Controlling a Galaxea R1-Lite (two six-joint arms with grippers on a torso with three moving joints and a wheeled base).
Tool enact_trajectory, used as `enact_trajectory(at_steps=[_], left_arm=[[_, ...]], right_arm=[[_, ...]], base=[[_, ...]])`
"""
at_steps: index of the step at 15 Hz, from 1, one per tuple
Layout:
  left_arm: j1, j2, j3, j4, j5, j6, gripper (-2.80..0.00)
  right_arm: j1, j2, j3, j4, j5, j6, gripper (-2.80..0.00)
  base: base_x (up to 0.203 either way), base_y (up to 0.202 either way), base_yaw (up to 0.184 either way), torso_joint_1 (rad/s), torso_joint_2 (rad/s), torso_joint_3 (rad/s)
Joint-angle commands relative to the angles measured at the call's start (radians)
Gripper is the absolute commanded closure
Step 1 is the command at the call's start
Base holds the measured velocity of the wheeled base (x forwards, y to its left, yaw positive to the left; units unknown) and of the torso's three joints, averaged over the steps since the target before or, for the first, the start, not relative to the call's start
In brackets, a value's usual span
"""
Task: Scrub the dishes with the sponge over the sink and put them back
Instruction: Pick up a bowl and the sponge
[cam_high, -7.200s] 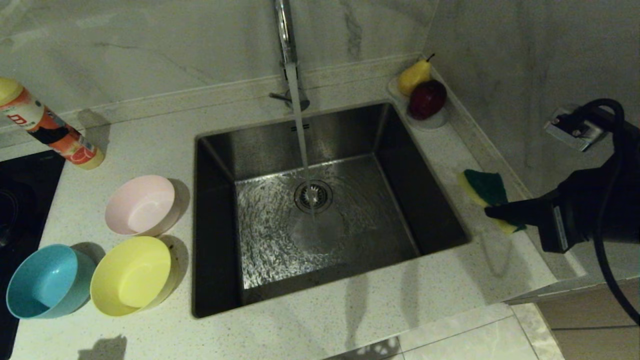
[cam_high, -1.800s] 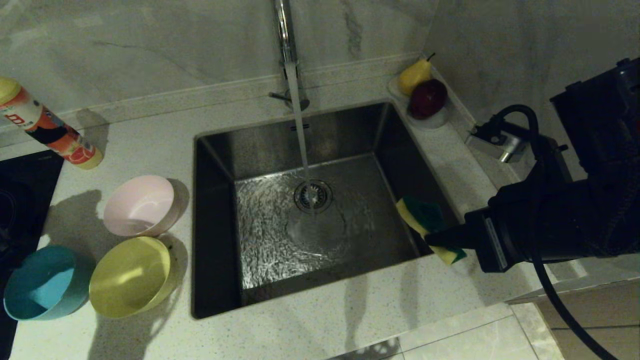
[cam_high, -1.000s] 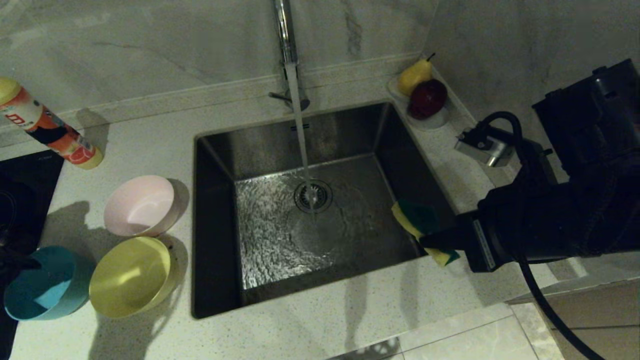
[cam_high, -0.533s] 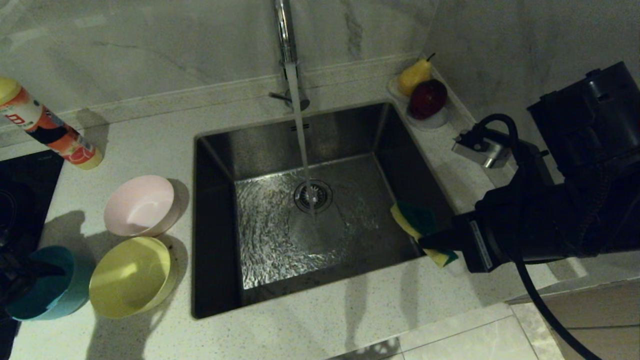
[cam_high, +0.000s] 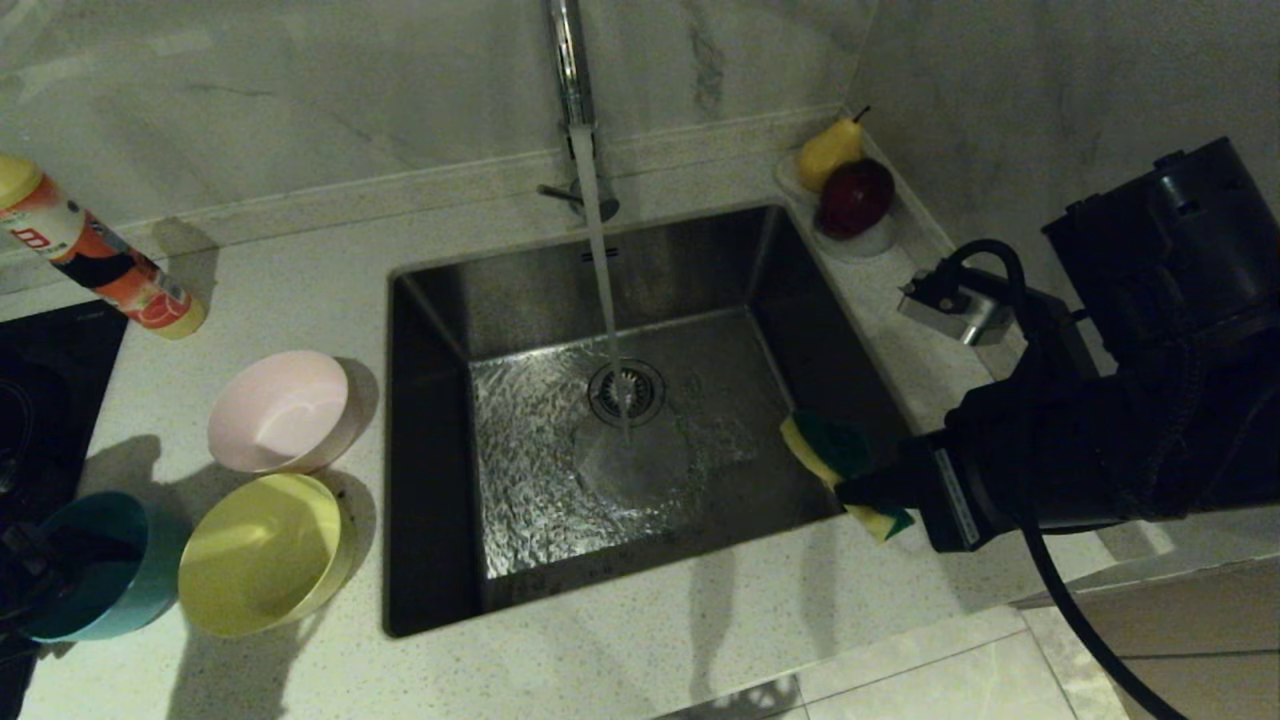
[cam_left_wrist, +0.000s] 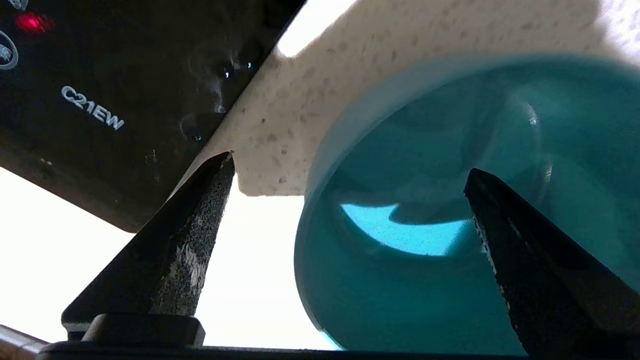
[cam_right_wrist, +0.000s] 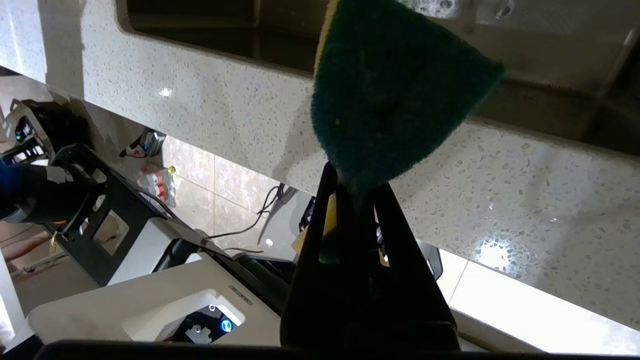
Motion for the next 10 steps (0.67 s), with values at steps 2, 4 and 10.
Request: enact_trajectory(at_steps=[2,4,10], left_arm=[[0.002,0.016,0.007,-0.021,-0.004,-0.002,-2.8],[0.001,0.024,0.002,-0.026,-0.003,-0.003,0.0],[0.031,0.034,-0.004,-0.062,0.007,-0.001,0.0]], right_arm=[[0.001,0.003,-0.007,0.003,0.001,0.001,0.0],[0.002,0.003,-0.007,0.005,0.001,0.003,0.0],[0.002,0.0,-0.021,0.008,0.0,0.004,0.0]], base=[[0.0,0.0,0.0,0.0,0.0,0.0],[0.0,0.0,0.0,0.0,0.0,0.0],[0.0,0.0,0.0,0.0,0.0,0.0]])
